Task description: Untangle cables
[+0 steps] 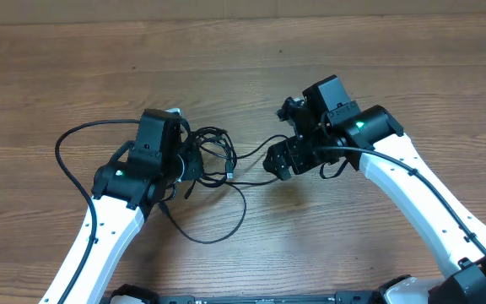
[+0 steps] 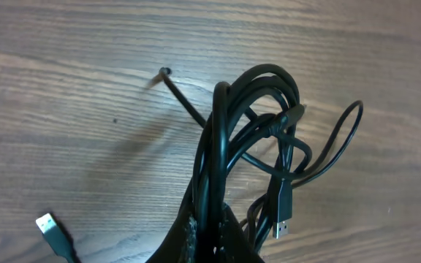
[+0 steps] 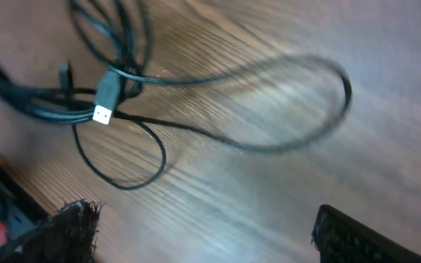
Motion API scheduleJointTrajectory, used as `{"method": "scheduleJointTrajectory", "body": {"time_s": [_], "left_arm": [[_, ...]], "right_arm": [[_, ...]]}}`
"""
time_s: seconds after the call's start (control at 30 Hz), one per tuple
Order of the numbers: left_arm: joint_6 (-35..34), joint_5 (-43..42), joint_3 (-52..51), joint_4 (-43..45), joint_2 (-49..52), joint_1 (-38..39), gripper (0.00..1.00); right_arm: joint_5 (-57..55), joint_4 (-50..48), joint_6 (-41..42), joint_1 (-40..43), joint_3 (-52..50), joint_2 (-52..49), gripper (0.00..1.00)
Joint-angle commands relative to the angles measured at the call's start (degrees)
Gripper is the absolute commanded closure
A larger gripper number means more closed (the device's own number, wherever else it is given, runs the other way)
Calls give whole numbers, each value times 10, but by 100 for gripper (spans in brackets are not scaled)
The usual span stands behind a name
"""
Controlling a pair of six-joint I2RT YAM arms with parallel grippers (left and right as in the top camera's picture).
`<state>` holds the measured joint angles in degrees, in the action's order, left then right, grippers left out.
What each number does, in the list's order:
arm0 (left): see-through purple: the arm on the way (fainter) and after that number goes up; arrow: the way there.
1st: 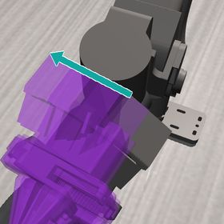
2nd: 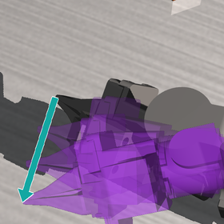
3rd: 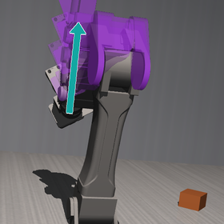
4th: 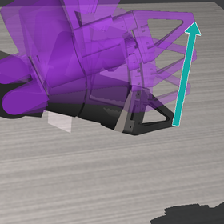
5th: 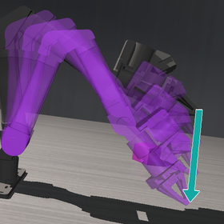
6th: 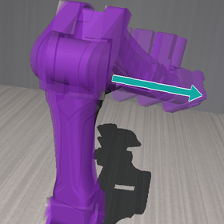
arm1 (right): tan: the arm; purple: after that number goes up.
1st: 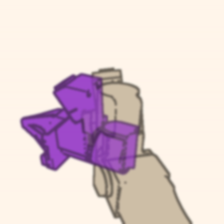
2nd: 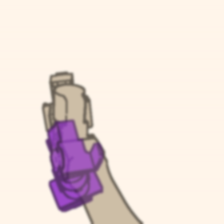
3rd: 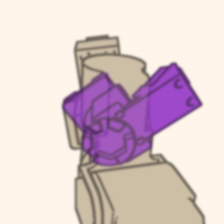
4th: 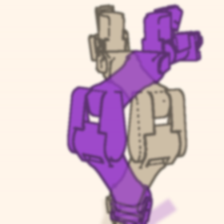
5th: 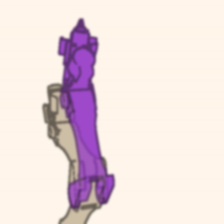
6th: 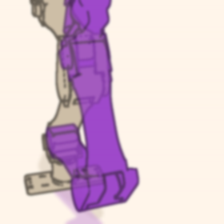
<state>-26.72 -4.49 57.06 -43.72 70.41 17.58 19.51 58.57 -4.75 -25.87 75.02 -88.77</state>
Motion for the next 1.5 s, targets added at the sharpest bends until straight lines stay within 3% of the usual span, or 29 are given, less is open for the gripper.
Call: {"method": "scheduleJointTrajectory", "body": {"time_s": [0.0, 0.57, 0.93, 1.47], "left_arm": [[74, -44, 3, 3, 0, 0, 96], [85, -57, 3, 10, 0, 0, 96], [83, -75, 3, 12, 0, 0, 96], [83, -92, 3, 13, 0, 0, 96]], "right_arm": [[49, -28, -140, 1, -19, 3, 6], [129, -210, -170, -12, -120, -9, 5], [123, -338, -163, -60, -193, -10, 17], [101, -343, -163, -60, -195, -35, 38]]}}
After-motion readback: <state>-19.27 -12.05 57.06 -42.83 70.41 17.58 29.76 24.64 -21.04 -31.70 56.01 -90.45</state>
